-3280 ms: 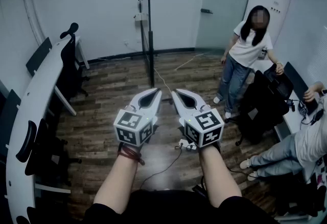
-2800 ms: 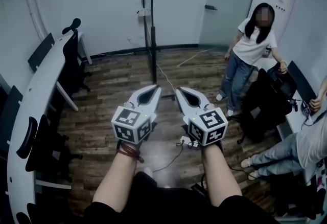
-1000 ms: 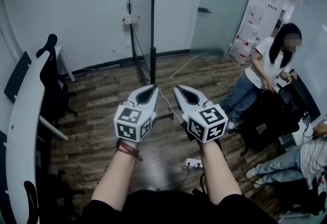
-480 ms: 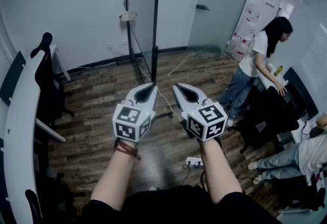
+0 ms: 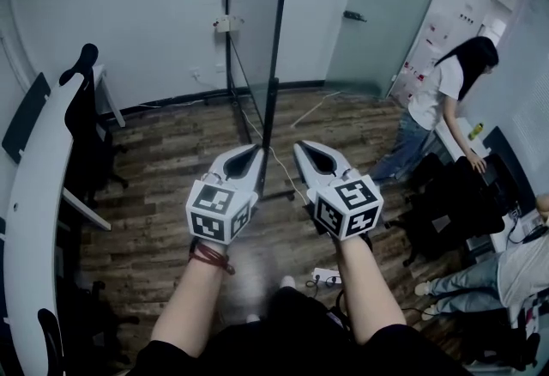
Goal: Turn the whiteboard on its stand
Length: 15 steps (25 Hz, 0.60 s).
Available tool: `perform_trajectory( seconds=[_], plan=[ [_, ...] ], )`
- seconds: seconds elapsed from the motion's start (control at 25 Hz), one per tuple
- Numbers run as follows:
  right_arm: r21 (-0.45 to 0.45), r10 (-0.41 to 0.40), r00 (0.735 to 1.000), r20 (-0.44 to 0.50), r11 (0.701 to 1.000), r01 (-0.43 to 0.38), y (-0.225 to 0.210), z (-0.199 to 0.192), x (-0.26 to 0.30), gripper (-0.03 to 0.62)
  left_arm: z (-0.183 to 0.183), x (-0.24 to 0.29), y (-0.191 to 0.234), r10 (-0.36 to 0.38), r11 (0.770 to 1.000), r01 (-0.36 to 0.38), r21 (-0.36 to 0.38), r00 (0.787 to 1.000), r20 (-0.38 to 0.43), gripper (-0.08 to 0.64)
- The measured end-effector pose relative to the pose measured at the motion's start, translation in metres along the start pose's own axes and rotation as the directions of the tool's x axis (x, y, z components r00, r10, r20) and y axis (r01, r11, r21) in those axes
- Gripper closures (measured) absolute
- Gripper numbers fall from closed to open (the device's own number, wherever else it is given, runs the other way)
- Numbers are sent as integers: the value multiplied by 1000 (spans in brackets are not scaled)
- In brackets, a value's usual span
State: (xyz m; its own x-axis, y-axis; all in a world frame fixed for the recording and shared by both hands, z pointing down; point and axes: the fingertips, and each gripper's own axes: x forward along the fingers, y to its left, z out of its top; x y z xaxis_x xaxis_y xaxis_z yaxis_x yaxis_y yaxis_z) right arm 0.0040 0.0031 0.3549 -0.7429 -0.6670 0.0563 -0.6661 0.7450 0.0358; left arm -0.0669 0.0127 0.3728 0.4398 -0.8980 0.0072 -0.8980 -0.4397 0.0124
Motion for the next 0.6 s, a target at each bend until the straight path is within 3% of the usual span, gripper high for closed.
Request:
perform_trajectory(
  seconds=[0.08,0.28,0.6],
  plan=[
    [-2,1,1000,9,1000,-1,-4,3,7,591,4,5,6,5,1000,-5,-21,1000,22,560],
    [-14,15,1000,25,1000,-15,-33,11,34,591,11,40,21,34,999,-35,17,999,12,560],
    [2,34,999,36,999,-34,-118,15,90,589,15,134,51,73,997,-73,15,997,-3,561]
  ],
)
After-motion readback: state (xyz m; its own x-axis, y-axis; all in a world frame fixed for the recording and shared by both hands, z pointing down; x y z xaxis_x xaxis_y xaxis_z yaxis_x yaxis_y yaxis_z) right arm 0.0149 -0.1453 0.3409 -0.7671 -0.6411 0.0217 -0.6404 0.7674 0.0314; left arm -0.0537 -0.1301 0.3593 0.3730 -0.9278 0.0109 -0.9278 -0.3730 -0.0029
